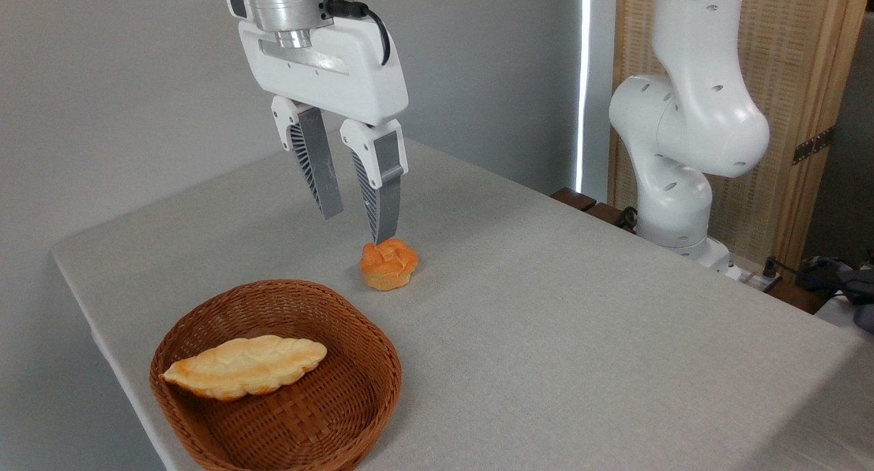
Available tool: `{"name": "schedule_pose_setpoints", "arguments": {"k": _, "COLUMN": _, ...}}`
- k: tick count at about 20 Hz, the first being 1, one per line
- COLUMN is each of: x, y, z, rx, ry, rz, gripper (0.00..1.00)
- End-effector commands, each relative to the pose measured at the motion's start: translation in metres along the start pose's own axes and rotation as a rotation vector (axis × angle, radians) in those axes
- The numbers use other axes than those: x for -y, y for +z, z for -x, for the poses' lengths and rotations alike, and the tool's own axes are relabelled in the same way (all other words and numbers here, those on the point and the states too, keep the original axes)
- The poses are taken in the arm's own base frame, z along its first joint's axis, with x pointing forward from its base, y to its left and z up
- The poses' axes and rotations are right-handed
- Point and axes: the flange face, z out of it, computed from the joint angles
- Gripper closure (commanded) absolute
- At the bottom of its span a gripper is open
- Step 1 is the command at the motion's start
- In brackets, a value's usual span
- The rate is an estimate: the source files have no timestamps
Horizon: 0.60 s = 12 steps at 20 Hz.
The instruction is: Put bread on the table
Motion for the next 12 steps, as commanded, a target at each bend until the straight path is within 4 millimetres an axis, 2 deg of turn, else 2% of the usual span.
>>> {"name": "schedule_pose_setpoints", "arguments": {"k": 1, "x": 0.0079, "y": -0.0024, "z": 0.0099, "rx": -0.010, "ry": -0.006, "rz": 0.041, "gripper": 0.00}}
{"name": "schedule_pose_setpoints", "arguments": {"k": 12, "x": 0.0074, "y": -0.0013, "z": 0.0076, "rx": -0.013, "ry": -0.004, "rz": 0.041, "gripper": 0.00}}
